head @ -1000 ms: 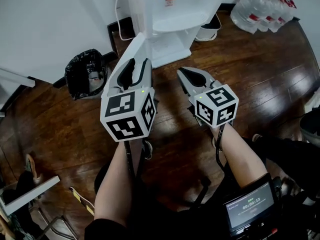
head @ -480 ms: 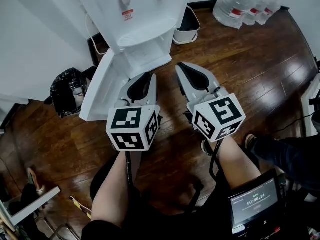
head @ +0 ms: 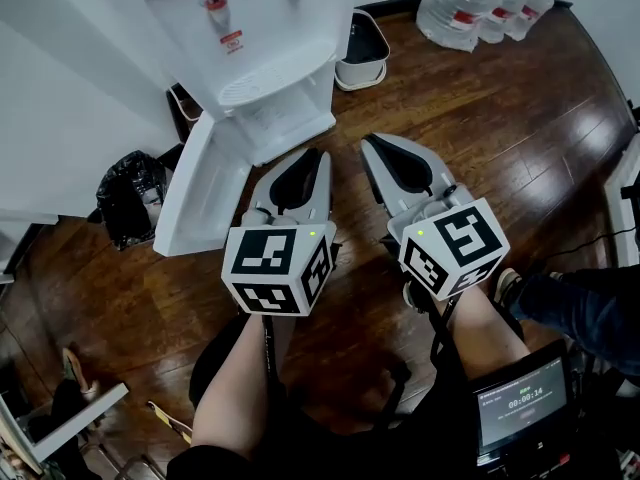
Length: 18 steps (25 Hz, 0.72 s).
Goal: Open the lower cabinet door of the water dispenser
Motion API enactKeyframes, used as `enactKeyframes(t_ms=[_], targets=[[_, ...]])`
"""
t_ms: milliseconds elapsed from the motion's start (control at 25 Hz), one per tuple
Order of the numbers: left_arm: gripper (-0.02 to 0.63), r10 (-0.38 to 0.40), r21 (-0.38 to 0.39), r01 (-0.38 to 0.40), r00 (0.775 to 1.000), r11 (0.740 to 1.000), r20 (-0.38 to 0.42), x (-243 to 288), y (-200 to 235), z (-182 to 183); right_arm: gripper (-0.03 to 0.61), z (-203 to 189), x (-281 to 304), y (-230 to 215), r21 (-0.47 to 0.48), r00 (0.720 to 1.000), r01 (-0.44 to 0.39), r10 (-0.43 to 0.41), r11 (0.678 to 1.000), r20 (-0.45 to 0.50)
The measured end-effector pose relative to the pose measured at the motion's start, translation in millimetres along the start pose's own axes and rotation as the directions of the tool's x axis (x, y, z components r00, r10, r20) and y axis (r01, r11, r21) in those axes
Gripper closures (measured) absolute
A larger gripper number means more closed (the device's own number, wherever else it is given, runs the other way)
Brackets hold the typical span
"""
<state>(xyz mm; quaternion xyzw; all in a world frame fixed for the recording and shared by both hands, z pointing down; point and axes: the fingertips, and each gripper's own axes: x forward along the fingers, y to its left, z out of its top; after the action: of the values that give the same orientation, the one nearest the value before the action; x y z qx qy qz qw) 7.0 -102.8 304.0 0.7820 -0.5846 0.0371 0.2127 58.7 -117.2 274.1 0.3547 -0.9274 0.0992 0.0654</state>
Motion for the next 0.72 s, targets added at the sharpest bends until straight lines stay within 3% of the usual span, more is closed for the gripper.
enactKeyframes(t_ms=[720], targets=[[0.557,-0.016,0.015,0.016,1.000,1.000,-0.004,-2.0,-2.9,-4.1,0.574,-14.7,2.0,1.1,0.009,0.999,-0.011,0.012,1.000,-0.031]])
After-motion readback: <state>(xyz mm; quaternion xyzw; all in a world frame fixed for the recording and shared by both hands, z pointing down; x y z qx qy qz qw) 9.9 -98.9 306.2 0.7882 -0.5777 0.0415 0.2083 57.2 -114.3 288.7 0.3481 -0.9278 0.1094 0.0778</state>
